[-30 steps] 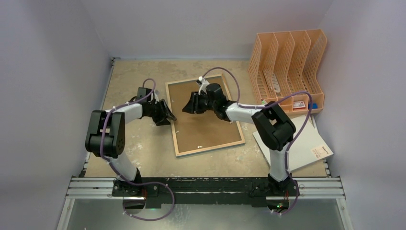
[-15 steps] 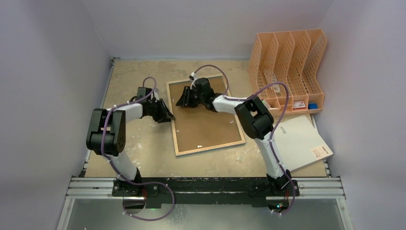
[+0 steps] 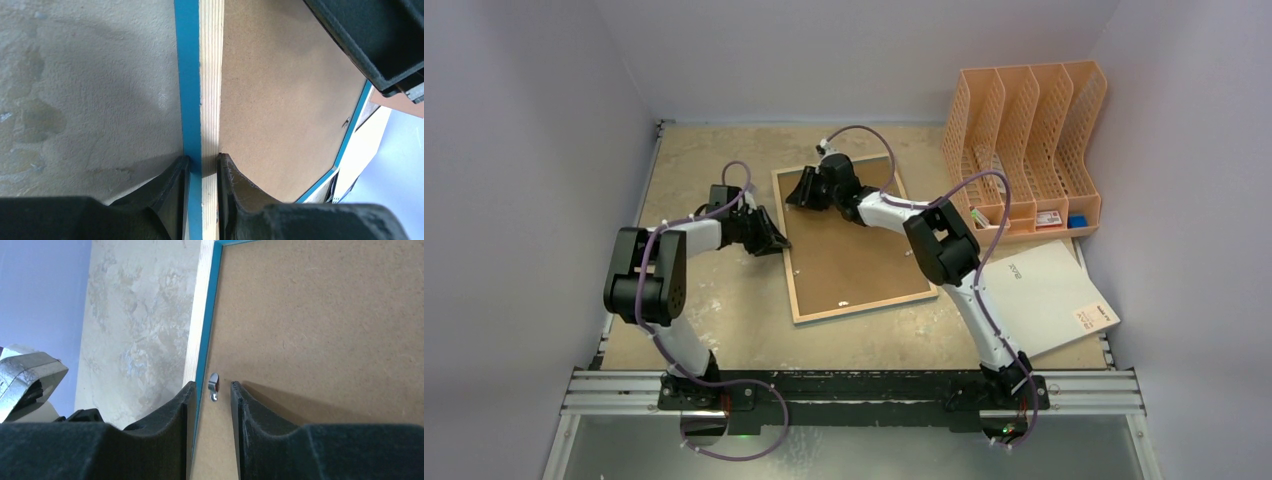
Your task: Put the photo into the frame
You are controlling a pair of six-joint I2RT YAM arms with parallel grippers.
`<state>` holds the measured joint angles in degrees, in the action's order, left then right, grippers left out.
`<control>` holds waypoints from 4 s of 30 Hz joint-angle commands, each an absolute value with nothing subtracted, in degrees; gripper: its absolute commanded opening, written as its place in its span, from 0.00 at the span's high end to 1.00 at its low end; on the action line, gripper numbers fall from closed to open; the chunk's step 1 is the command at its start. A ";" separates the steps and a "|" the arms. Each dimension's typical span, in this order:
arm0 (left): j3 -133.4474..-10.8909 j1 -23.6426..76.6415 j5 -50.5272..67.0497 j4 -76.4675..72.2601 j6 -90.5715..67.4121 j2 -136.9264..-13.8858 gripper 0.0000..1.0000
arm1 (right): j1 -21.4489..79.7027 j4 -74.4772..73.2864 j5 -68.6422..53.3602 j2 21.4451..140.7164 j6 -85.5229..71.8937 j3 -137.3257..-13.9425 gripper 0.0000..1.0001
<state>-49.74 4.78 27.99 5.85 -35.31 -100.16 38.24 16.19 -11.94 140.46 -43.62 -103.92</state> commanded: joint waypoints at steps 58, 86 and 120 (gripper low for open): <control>-52.43 4.83 20.61 10.02 -29.78 -106.92 0.85 | 38.19 8.32 -35.71 151.82 -25.54 -112.33 0.69; -52.61 4.84 16.62 11.42 -29.54 -106.99 0.84 | 37.38 -2.00 -41.52 151.98 -18.44 -116.85 0.67; -53.44 4.83 16.91 12.30 -28.65 -108.50 0.87 | 39.11 -2.87 -47.16 159.42 -15.31 -121.33 0.71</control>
<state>-54.68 4.69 29.58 11.46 -33.17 -103.57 35.35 8.84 -42.83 152.86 -17.87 -123.04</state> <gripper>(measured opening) 0.252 0.288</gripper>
